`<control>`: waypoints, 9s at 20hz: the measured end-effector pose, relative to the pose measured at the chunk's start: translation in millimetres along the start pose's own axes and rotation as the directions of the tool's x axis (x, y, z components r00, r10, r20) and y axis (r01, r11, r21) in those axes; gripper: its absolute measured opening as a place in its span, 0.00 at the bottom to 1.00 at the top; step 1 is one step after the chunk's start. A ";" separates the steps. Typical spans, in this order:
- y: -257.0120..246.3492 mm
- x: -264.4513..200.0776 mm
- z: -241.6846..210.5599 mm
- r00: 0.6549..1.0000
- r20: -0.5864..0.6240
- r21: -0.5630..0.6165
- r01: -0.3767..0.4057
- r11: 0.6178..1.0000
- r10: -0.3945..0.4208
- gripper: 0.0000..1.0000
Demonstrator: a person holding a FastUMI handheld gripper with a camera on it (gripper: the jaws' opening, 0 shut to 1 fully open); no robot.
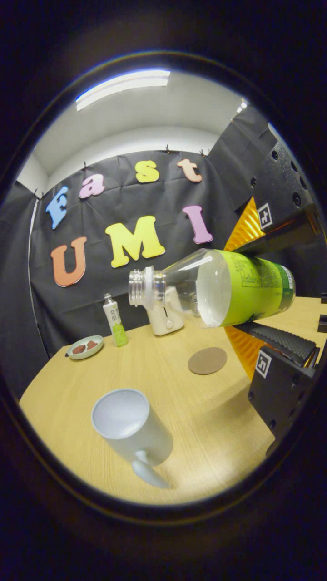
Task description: Take the bottle from table, then pour the juice into the cup, finally place the bottle on the coaster
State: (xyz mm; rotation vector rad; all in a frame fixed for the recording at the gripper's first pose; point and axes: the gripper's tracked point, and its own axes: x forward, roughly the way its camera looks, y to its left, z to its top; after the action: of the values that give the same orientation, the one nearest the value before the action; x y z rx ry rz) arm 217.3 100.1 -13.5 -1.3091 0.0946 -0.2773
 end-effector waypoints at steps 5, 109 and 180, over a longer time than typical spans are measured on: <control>8.5 4.1 15.9 1.000 0.021 -0.105 0.010 0.994 -0.008 0.81; -102.6 -54.9 131.6 0.884 0.350 -0.771 0.460 0.439 -0.311 0.80; 75.6 152.5 36.7 0.933 0.202 0.932 -0.277 0.234 0.299 0.90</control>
State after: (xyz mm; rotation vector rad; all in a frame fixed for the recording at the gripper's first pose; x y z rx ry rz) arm 383.6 113.2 -63.3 -0.0083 0.1535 0.0225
